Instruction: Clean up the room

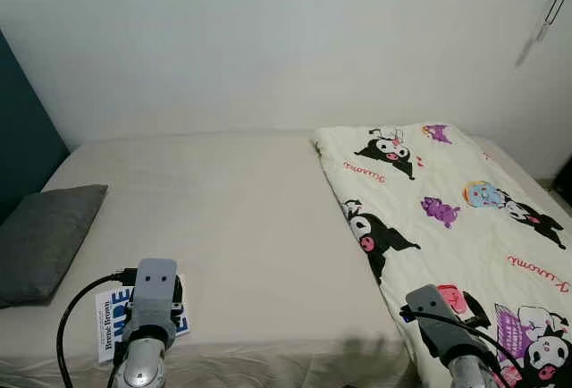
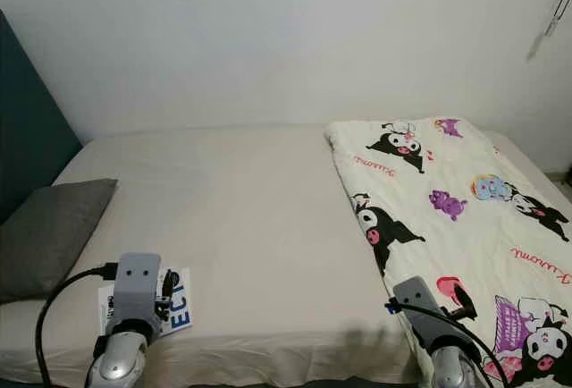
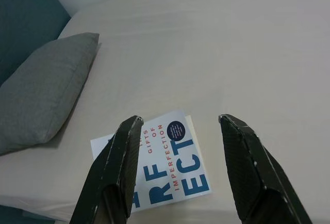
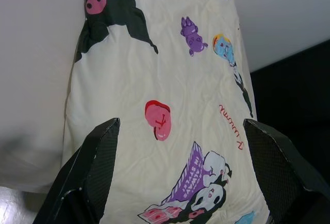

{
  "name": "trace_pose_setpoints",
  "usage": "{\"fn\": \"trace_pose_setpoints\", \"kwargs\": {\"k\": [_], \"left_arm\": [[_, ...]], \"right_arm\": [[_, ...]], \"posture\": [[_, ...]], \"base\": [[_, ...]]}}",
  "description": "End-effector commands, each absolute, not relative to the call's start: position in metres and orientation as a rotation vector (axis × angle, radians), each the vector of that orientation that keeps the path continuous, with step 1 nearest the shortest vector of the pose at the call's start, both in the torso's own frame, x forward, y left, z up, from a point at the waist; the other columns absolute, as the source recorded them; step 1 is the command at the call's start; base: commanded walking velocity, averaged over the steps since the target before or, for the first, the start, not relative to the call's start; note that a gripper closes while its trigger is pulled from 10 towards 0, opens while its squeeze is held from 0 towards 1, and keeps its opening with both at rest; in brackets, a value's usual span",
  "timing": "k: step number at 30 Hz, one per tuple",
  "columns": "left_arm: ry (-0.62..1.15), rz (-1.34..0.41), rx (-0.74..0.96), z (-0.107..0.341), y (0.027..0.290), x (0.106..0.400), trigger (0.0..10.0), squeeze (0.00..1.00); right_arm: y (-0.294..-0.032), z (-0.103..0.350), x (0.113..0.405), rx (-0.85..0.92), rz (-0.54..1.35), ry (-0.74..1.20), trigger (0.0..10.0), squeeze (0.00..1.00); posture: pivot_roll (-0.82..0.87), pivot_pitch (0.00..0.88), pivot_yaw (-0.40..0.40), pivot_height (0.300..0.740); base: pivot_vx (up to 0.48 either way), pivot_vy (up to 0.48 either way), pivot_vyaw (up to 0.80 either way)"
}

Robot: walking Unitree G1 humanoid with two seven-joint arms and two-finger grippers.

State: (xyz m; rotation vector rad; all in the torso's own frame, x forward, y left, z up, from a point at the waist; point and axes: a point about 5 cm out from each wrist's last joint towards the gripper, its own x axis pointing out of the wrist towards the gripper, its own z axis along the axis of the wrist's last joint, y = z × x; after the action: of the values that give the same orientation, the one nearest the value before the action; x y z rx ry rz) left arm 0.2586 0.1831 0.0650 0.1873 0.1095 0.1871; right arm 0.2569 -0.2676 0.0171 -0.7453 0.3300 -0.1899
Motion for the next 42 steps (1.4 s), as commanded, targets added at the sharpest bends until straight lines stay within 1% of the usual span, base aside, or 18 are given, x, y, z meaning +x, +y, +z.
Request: {"fn": "trace_pose_setpoints", "kwargs": {"k": [1, 42], "left_arm": [[0.128, 0.186, 0.204, 0.0605, 0.1877, 0.2565, 10.0, 0.00], [0.124, 0.170, 0.206, 0.0611, 0.1849, 0.2568, 10.0, 0.00]], "right_arm": [[-0.2655, 0.0113, 0.2531, -0.750, -0.177, 0.354, 10.0, 0.00], [-0.2652, 0.0095, 0.2509, -0.750, -0.177, 0.355, 10.0, 0.00]], "posture": [[0.03, 0.124, 0.034, 0.740], [0.02, 0.107, 0.040, 0.740]], "base": [[0.000, 0.000, 0.00], [0.000, 0.000, 0.00]]}}
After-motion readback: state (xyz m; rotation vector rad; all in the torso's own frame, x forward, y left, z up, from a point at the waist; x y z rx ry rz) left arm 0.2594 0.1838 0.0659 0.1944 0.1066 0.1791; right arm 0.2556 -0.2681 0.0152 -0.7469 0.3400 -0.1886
